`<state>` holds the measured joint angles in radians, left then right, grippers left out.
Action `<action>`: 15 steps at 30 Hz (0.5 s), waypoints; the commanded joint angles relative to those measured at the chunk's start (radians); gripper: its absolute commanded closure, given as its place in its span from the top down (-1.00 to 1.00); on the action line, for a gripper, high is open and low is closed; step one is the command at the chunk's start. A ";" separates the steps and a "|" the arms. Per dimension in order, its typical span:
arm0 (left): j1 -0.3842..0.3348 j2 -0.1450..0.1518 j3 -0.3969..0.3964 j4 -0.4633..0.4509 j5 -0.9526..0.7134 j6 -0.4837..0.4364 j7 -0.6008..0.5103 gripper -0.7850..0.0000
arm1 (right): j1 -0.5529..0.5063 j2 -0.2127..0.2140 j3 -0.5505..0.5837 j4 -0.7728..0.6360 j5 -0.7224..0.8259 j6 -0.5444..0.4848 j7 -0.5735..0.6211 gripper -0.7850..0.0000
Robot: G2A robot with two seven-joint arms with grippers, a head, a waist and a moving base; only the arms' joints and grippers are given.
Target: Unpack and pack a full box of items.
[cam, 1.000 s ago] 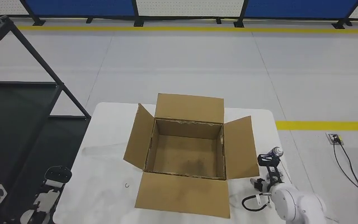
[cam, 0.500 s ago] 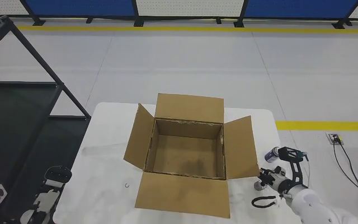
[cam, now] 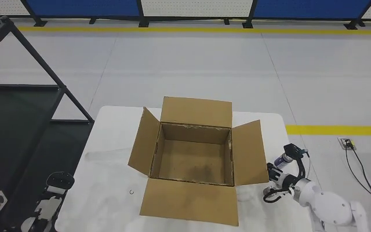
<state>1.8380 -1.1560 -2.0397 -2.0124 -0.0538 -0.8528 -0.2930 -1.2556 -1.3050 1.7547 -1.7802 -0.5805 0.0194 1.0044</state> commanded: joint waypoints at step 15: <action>0.000 0.000 0.000 0.000 0.000 0.000 0.000 1.00 | 0.088 -0.002 -0.075 0.191 0.180 -0.020 -0.022 -1.00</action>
<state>1.8380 -1.1560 -2.0397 -2.0124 -0.0538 -0.8528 -0.2930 -1.1842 -1.3081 1.6796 -1.6245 -0.4316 0.0137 0.9791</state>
